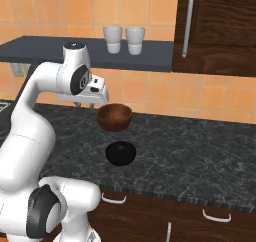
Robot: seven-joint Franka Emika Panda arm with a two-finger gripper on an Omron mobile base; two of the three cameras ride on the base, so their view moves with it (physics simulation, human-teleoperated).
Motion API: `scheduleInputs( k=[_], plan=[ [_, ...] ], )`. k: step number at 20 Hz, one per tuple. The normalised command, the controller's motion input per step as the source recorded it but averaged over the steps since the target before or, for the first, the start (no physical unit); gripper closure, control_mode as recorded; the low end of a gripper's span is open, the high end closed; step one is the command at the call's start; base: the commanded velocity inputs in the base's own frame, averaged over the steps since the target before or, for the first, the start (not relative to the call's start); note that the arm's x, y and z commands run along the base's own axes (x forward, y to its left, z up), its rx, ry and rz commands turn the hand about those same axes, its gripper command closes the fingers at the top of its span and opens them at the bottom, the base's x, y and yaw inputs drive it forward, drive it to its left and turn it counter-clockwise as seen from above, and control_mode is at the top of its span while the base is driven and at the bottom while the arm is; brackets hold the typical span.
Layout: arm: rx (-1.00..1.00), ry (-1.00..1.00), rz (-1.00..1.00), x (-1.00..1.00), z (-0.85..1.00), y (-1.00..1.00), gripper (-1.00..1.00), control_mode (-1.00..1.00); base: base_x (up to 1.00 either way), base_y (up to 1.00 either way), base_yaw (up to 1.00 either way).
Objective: Pick up the bowls on the counter and stack them on top of one another in the open cabinet. Place the smaller bowl on top of the larger bowl.
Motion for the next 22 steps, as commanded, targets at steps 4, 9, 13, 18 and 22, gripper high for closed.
scheduleInputs(
  k=[4, 9, 13, 18, 22],
  plan=[
    [0.06, -0.04, -0.11, -0.34, -0.08, -0.34, -1.0, -1.0, 0.0, 0.0, 0.0],
    [0.12, -0.04, -0.13, -0.31, -0.52, -0.94, -1.0, -1.0, 0.0, 0.0, 0.0],
    [0.19, 0.09, -0.15, -0.18, -0.88, -1.0, -1.0, -1.0, 0.0, 0.0, 0.0],
    [0.07, 0.23, -0.09, 0.14, -0.84, -0.78, -1.0, -1.0, 0.0, 0.0, 0.0],
    [0.0, 0.29, -0.07, 0.45, -0.67, -0.19, -1.0, -1.0, 0.0, 0.0, 0.0]
  ],
)
